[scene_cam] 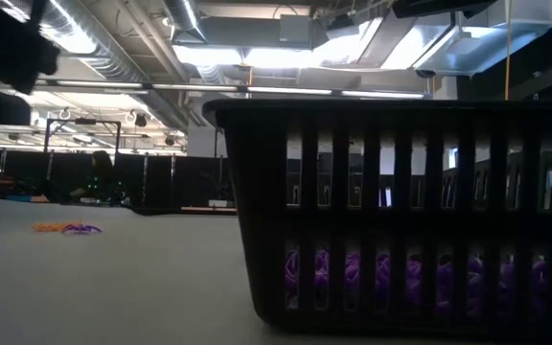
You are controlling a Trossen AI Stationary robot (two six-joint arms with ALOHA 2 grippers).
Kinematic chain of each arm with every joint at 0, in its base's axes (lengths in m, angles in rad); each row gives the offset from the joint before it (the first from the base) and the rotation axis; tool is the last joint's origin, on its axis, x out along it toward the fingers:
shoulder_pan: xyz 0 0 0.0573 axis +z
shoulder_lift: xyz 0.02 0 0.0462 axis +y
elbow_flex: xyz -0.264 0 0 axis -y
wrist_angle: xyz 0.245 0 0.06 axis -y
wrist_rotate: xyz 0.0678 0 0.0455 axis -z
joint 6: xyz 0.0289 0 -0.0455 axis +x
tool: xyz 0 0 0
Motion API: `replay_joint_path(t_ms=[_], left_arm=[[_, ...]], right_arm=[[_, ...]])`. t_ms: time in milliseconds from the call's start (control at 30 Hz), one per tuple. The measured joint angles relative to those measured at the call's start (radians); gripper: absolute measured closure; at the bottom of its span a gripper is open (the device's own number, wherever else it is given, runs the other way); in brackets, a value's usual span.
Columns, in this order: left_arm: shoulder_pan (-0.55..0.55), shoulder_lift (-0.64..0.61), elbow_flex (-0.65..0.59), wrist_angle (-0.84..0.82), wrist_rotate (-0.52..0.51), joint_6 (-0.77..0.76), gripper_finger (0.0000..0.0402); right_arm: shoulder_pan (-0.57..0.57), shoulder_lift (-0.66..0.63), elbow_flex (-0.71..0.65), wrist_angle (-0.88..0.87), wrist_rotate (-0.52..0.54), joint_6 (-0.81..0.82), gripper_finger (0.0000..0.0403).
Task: Sort Halloween decoration
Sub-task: Put the violet spider toy into the bottom black bin, then put the orange spider toy into the middle black bin
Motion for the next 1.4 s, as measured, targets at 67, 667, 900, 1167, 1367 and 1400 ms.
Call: replay_joint_path(t_ms=[67, 667, 900, 1167, 1367, 1400], left_arm=[[0.009, -0.011, 0.003, -0.004, -0.028, 0.015, 0.0398], [0.138, -0.089, 0.198, 0.607, -0.209, 0.617, 0.0391], [0.239, 0.004, 0.198, 0.664, -0.078, 0.628, 0.0311], [0.264, -0.010, 0.212, 0.446, -0.006, 0.574, 0.0258], [0.198, -0.108, 0.249, 0.016, -0.082, 0.348, 0.0264], [0.175, -0.117, 0.249, -0.020, -0.092, 0.309, 0.0264]], right_arm=[[0.000, 0.000, 0.000, 0.000, 0.000, 0.000, 0.0279], [0.000, 0.000, 0.000, -0.005, 0.019, 0.000, 0.0279], [0.000, 0.000, 0.000, -0.008, 0.019, -0.001, 0.0279], [0.000, 0.000, 0.000, -0.030, 0.018, 0.002, 0.0279], [0.000, 0.000, 0.000, -0.047, 0.010, 0.024, 0.0279], [0.000, 0.000, 0.000, -0.048, 0.009, 0.025, 0.0279]])
